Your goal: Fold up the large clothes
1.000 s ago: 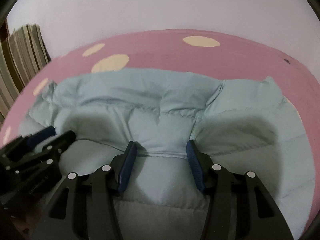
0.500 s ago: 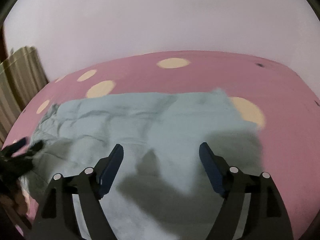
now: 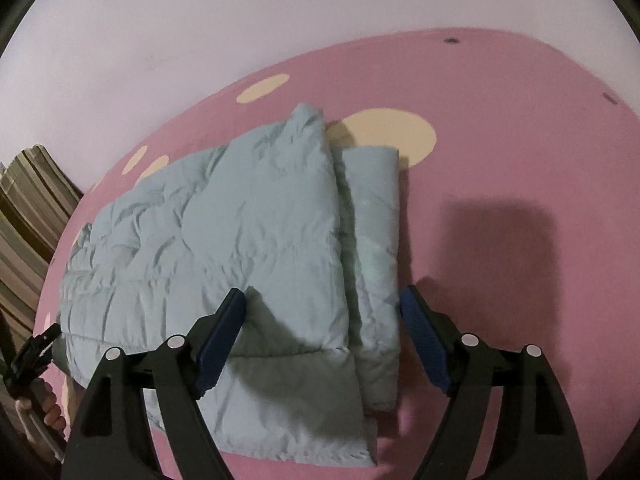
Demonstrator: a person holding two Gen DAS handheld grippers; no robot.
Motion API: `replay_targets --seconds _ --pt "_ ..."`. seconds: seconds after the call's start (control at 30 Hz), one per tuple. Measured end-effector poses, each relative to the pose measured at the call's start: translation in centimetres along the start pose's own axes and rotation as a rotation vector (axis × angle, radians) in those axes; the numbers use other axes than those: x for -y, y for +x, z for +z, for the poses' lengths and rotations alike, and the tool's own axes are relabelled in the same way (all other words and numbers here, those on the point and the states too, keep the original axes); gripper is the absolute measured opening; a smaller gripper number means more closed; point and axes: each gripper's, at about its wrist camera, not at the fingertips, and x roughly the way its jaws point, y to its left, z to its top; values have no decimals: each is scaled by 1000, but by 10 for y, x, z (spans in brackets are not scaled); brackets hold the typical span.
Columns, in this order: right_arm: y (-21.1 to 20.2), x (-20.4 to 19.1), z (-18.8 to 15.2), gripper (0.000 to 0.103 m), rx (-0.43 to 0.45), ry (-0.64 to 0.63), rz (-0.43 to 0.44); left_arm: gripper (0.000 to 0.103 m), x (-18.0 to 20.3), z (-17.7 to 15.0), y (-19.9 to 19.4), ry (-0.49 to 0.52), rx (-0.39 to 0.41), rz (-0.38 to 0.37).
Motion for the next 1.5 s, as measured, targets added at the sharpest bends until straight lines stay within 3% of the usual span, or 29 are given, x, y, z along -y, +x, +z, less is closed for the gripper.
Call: replay_targets --seconds 0.2,0.43,0.5,0.57,0.63,0.7,0.83,0.93,1.23,1.5 --pt "16 5 5 82 -31 20 36 97 1 15 28 -9 -90 -86" --pt "28 9 7 86 -50 15 68 97 9 27 45 43 -116 -88" --pt "29 5 6 84 -53 0 56 92 13 29 48 49 -119 -99" --pt "30 1 5 77 -55 -11 65 83 16 31 48 56 -123 -116" --pt "31 -2 4 63 -60 -10 77 56 18 31 50 54 -140 -185" --pt "31 -5 3 51 -68 -7 97 53 20 31 53 35 -145 -193" --pt "34 -7 1 31 -83 14 145 29 23 28 51 39 -134 -219" --pt "30 -6 1 22 -79 40 186 17 25 29 43 47 -111 -225" --pt "-5 -16 -17 14 -34 56 260 11 15 26 -11 43 -37 -258" --pt "-32 -32 -66 14 -64 49 315 11 -19 -9 -65 17 -29 -233"
